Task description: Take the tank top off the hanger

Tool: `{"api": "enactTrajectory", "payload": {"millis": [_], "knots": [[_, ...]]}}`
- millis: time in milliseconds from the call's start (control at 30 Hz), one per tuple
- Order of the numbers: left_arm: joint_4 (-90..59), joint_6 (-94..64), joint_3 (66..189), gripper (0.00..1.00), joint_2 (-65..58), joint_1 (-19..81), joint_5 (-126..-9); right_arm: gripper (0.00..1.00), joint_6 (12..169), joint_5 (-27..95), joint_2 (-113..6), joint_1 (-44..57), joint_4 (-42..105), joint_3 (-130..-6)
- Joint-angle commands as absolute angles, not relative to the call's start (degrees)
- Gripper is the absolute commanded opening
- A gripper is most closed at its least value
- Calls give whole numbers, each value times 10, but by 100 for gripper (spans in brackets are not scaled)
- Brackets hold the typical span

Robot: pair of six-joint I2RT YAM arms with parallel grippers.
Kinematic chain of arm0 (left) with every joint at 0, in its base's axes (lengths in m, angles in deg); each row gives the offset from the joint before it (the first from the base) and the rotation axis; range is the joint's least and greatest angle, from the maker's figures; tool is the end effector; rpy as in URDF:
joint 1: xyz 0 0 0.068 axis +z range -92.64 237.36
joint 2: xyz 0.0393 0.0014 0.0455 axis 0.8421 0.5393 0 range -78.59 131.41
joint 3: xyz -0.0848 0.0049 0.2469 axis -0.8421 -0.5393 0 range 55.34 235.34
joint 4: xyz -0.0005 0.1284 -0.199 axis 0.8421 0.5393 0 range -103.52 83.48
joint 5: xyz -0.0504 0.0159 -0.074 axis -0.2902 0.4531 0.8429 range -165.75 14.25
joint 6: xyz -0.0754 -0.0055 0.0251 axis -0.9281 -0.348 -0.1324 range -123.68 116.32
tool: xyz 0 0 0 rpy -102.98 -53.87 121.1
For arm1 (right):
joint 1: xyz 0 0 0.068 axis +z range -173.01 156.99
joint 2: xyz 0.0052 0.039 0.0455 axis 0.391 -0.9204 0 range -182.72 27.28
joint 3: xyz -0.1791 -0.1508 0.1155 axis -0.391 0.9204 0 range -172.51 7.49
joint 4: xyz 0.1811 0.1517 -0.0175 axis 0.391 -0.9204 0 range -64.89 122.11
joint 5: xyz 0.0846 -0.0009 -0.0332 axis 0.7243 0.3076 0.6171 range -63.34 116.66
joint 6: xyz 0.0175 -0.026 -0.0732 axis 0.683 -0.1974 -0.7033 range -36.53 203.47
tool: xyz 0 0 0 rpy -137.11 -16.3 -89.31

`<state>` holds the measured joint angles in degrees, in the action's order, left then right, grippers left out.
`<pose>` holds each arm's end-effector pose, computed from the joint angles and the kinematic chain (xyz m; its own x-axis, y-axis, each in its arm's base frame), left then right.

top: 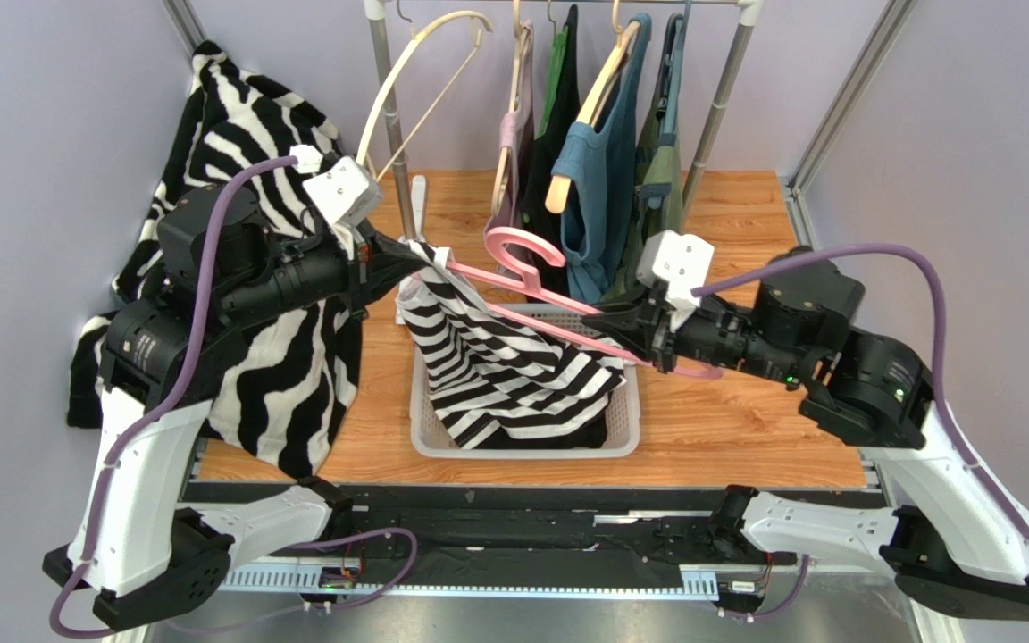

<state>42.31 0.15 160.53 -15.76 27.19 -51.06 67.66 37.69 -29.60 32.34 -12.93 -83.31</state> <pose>0.1227 -0.1044 0.4974 -0.1469 0.1556 -0.9768 0.8195 0.5722 -0.0321 0.0853 0.1465 0.4691 0.1436 -0.2626 -0.9542 -0.9095 0.3451 -0.2319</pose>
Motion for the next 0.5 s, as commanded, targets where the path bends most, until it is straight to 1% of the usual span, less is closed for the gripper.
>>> {"api": "enactTrajectory", "payload": {"millis": [0, 233, 367, 467], "knots": [[406, 11, 1611, 0, -159, 281, -560, 0, 710, 399, -235, 326, -160, -829], [398, 7, 1616, 0, -150, 288, -570, 0, 756, 431, -156, 327, -240, -848], [397, 4, 1606, 0, -144, 289, -563, 0, 776, 443, -122, 326, -251, -874], [397, 4, 1587, 0, -141, 289, -533, 0, 781, 439, -97, 326, -244, -884]]}}
